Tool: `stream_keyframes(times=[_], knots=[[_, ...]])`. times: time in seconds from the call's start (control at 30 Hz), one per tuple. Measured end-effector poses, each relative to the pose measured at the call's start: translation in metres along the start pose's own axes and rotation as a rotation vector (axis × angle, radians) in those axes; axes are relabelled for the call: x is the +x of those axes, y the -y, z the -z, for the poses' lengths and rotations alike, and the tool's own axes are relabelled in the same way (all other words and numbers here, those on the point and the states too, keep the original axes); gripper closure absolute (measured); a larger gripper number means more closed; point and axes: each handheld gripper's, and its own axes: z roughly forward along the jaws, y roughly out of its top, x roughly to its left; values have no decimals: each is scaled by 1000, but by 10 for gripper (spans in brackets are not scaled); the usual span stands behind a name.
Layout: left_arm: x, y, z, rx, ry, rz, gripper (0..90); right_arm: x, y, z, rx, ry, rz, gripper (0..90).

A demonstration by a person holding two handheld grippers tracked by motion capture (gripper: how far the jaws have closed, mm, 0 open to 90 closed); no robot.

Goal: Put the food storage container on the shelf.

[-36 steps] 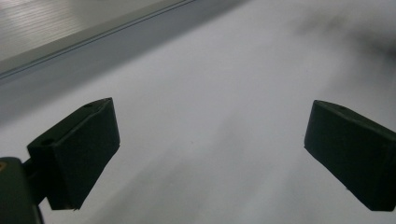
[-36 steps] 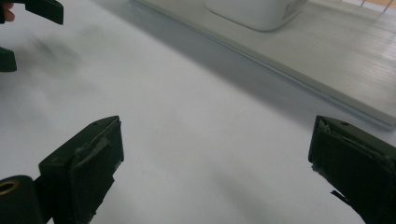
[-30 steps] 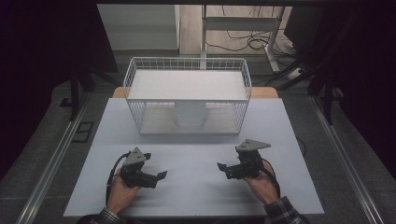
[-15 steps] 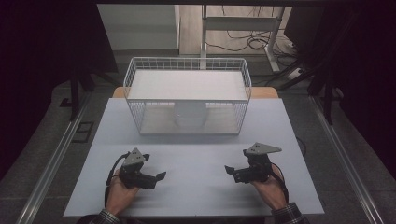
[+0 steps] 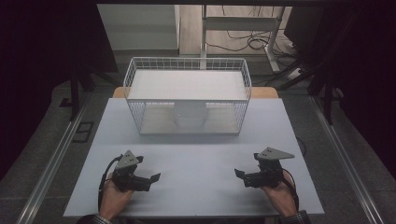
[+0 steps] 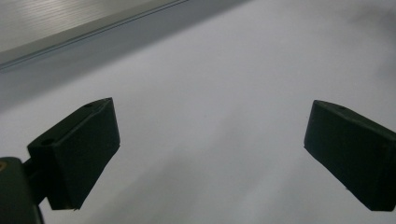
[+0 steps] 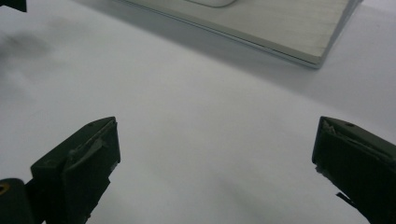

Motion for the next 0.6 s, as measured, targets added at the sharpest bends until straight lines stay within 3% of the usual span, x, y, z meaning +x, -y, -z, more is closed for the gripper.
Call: stream_keyframes(times=[0.6], knots=[[6,18,28,-12,-53,49,30,-14,22,30,-2,74,-30,7]])
